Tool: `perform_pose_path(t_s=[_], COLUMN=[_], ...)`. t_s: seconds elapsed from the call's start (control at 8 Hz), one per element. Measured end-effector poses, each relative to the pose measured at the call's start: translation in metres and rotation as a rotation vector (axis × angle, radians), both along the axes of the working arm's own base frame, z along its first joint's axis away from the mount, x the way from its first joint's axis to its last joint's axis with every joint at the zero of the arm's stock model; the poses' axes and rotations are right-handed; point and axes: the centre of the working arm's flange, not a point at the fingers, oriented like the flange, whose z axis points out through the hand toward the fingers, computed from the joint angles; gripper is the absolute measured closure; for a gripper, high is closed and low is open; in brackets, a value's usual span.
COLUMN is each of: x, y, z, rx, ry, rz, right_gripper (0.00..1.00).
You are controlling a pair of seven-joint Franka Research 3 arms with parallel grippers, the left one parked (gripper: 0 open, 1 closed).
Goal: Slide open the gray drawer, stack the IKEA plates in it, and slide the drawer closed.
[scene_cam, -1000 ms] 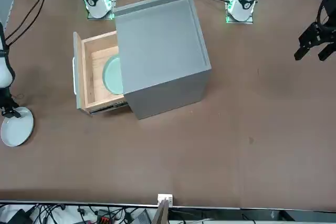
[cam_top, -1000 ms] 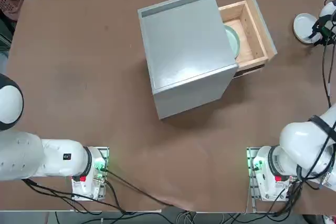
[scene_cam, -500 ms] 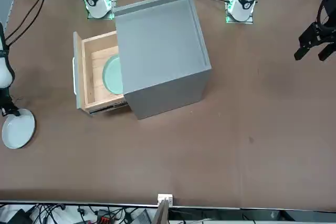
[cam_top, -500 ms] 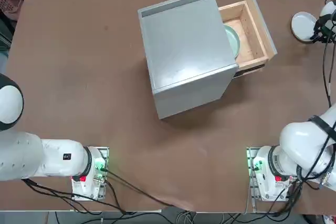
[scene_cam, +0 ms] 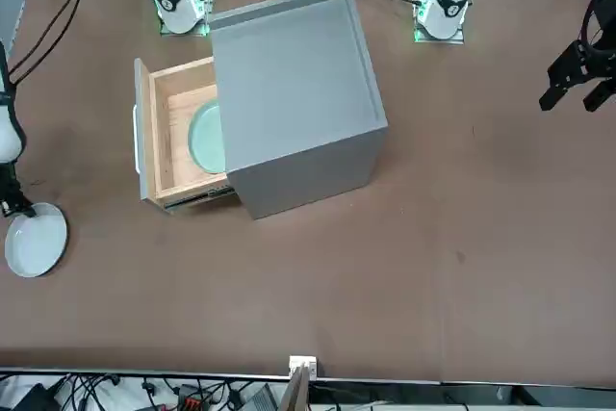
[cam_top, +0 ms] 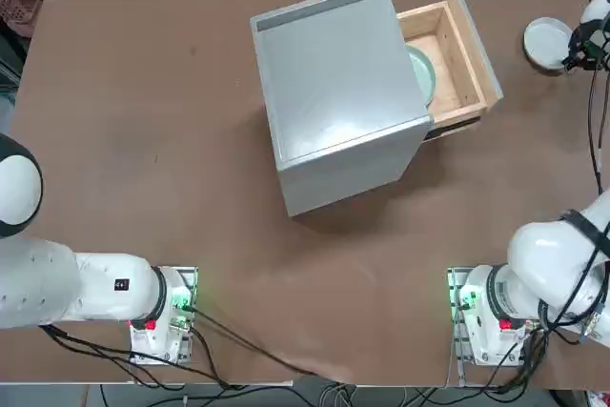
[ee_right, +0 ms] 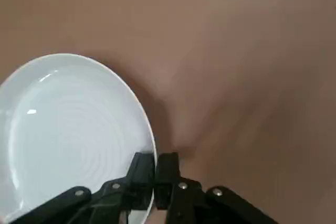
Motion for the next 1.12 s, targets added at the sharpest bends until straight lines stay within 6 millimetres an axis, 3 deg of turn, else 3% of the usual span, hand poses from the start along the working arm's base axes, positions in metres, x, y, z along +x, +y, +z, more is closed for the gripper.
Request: perform_pose_path(t_s=[0.25, 0.62, 1.12], x=[0.007, 0.000, -0.017], y=[0.012, 0.033, 0.072], z=[0.048, 0.131, 0.212], rx=[0.016, 0.128, 0.288], ry=[0.020, 0.007, -0.072], rz=[0.092, 0.236, 0.571], right_gripper=[1.00, 1.00, 0.99])
